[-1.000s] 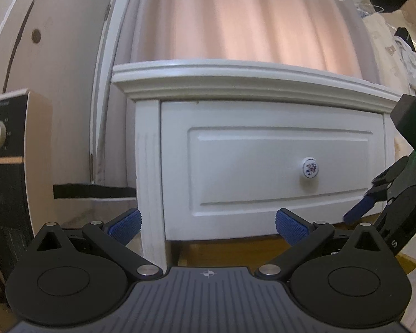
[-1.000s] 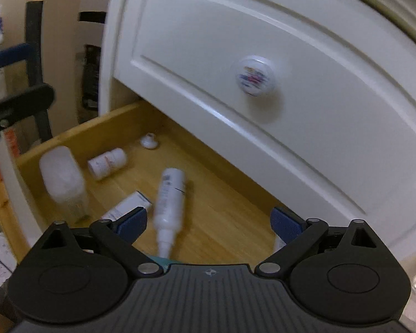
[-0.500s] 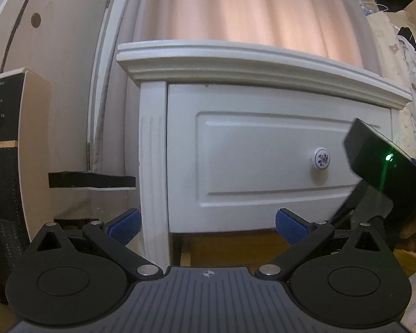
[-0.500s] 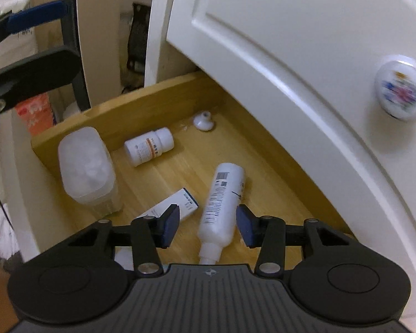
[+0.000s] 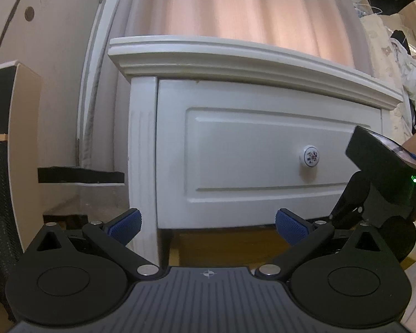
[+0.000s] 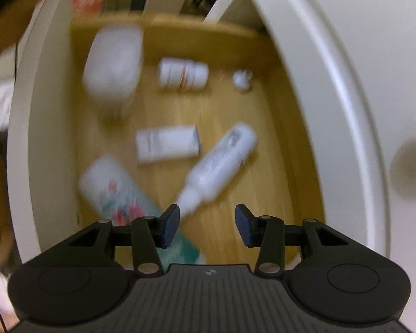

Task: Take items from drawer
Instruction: 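Position the open right gripper over the small white medicine box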

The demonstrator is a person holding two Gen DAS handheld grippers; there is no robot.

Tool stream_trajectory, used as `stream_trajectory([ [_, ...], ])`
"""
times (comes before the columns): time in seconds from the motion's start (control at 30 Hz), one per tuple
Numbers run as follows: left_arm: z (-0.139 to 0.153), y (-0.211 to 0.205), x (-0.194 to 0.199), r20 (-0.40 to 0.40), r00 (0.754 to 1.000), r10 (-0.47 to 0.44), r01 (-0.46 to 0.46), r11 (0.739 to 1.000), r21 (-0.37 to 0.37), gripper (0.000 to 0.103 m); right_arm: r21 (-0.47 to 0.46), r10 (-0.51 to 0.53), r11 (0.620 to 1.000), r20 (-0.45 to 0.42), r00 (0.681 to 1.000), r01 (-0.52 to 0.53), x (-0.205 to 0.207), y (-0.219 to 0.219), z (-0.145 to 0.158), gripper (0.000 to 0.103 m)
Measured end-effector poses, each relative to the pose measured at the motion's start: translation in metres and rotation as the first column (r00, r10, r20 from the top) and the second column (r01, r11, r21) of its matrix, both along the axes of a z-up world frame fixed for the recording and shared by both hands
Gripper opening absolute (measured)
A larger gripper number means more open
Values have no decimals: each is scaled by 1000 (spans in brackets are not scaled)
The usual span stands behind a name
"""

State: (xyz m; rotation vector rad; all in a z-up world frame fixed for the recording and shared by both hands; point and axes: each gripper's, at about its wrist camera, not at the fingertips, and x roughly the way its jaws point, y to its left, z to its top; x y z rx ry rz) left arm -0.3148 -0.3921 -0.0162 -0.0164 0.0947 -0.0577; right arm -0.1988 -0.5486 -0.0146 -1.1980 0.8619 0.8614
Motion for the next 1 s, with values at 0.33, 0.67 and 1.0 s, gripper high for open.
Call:
stream_trajectory([
  [0.33,-3,-1,-2,-10,999,32,-31,999,11,103,130,50,990,21,999,-52,-5,14,12,44],
  [0.67,-1,4,-2,-14,999,35,-35,999,3,103,-65,502,863,-2,865,-501,-13,49,-15,41],
  [1.0,-6,10,-4,-3,999,47,-47,999,-13,103,-211,713,685,-8,701,-698,-27,38,-23,37],
])
